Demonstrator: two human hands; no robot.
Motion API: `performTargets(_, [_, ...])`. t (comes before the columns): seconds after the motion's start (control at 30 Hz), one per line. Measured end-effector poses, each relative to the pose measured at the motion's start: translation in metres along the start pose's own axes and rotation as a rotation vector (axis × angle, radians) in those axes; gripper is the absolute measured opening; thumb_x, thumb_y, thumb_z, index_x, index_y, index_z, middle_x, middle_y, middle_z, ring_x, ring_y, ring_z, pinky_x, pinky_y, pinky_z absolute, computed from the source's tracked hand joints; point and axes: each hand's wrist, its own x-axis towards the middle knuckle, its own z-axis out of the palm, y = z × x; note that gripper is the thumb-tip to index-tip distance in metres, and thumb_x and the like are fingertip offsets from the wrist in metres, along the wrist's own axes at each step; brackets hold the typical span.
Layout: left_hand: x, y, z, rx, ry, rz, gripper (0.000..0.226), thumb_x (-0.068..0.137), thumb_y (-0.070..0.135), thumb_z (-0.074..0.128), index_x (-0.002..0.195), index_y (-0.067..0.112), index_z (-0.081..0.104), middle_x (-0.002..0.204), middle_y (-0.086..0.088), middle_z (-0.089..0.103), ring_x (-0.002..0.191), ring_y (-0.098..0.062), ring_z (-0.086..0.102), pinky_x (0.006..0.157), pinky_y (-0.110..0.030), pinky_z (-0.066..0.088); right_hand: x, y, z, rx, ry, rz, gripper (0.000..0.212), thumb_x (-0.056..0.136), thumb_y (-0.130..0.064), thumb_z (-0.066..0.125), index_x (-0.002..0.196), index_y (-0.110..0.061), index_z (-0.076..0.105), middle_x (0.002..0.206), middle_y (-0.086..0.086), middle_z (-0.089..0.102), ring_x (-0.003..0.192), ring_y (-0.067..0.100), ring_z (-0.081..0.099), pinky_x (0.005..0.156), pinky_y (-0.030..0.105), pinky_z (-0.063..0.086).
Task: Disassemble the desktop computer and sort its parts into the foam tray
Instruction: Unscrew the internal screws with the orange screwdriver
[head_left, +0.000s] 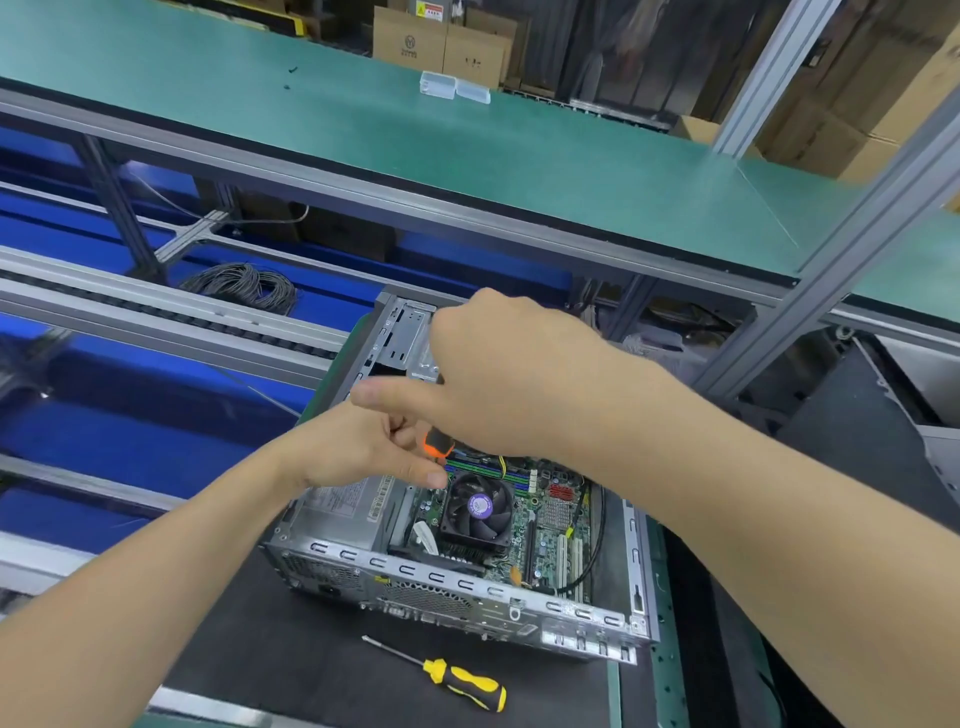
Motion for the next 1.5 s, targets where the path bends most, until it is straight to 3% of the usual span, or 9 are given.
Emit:
performTargets(0.1, [0.000,0.000,0.003,-0.041,-0.040,0.057,0.049,0.073,0.017,0.091,0.056,0.019,0.046,0.054,0.003,0.022,0.048,-0.013,0.029,0.060,-0.012,0.044,-0.003,-0.005,0.002,0.031,0.035,0.042,0.058,0.099,-0.064,0.051,0.066,-0.020,0.032,0.068,0.001,0.038,0.054,0.017,0.037,0.047,0.028,0.025])
performTargets(0.2, [0.001,0.002,0.002,-0.125,-0.087,0.075,0.053,0.077,0.023,0.088,0.074,-0.016,0.053,0.054,-0.016,0.023,0.053,-0.031,0.019,0.067,-0.015,0.045,-0.002,-0.001,-0.002,0.037,-0.035,-0.100,0.029,0.100,-0.037,0.059,0.082,-0.015,0.056,0.079,0.004,0.056,0.063,0.021,0.049,0.048,0.028,0.031])
performTargets(0.3, [-0.003,0.003,-0.001,-0.132,-0.142,0.065,0.061,0.078,0.029,0.087,0.061,-0.008,0.041,0.055,-0.011,0.023,0.050,-0.023,0.040,0.071,-0.010,0.046,-0.005,0.002,-0.012,0.049,-0.111,-0.259,0.009,0.096,-0.024,0.063,0.089,-0.020,0.061,0.076,-0.008,0.055,0.067,0.005,0.045,0.049,0.015,0.032])
performTargets(0.43, [-0.007,0.009,-0.005,-0.122,-0.209,0.071,0.062,0.084,0.037,0.081,0.067,-0.010,0.044,0.078,-0.045,0.048,0.109,-0.034,0.069,0.094,-0.020,0.051,-0.004,0.009,-0.015,0.041,-0.150,-0.350,0.011,0.086,-0.015,0.069,0.089,-0.026,0.072,0.073,-0.014,0.058,0.070,-0.004,0.043,0.056,0.007,0.038])
performTargets(0.57, [-0.009,0.014,-0.007,-0.069,-0.192,0.055,0.056,0.093,0.037,0.072,0.074,-0.013,0.055,0.063,-0.028,0.033,0.072,-0.020,0.060,0.079,-0.019,0.048,0.003,0.013,-0.011,0.023,-0.158,-0.369,0.030,0.075,-0.003,0.062,0.077,-0.029,0.077,0.071,-0.010,0.065,0.063,0.000,0.050,0.056,0.024,0.046])
performTargets(0.7, [-0.012,0.013,-0.005,-0.041,-0.119,0.097,0.026,0.096,0.014,0.065,0.092,-0.011,0.070,0.087,-0.041,0.053,0.087,-0.010,0.065,0.083,-0.015,0.050,0.006,0.020,-0.004,0.150,-0.162,-0.424,0.038,0.074,-0.001,0.061,0.090,-0.032,0.074,0.083,-0.013,0.062,0.075,0.004,0.055,0.060,0.021,0.041])
performTargets(0.97, [-0.007,0.008,-0.003,0.027,-0.030,0.162,0.044,0.083,0.012,0.076,0.053,0.033,0.051,0.054,0.014,0.039,0.054,-0.006,0.043,0.060,-0.019,0.046,0.008,0.030,0.018,0.520,0.050,-0.295,0.030,0.078,-0.043,0.087,0.095,-0.029,0.067,0.092,-0.013,0.061,0.085,0.001,0.055,0.072,0.018,0.043])
performTargets(1.37, [0.004,-0.021,-0.005,-0.179,0.061,0.234,0.023,0.079,0.001,0.082,0.083,0.021,0.070,0.070,0.015,0.063,0.069,0.001,0.062,0.070,-0.014,0.051,0.010,0.031,0.101,1.445,0.129,-0.020,0.027,0.085,-0.002,0.082,0.104,-0.007,0.064,0.092,0.018,0.078,0.087,0.040,0.075,0.086,0.057,0.060])
performTargets(1.5, [0.001,-0.021,-0.021,-0.140,0.079,0.122,0.034,0.080,0.020,0.080,0.101,0.002,0.062,0.060,-0.017,0.032,0.052,-0.020,0.035,0.057,-0.021,0.038,0.020,0.042,0.113,1.438,0.118,-0.072,0.019,0.100,-0.004,0.065,0.119,-0.007,0.064,0.113,0.015,0.073,0.099,0.035,0.073,0.085,0.050,0.063])
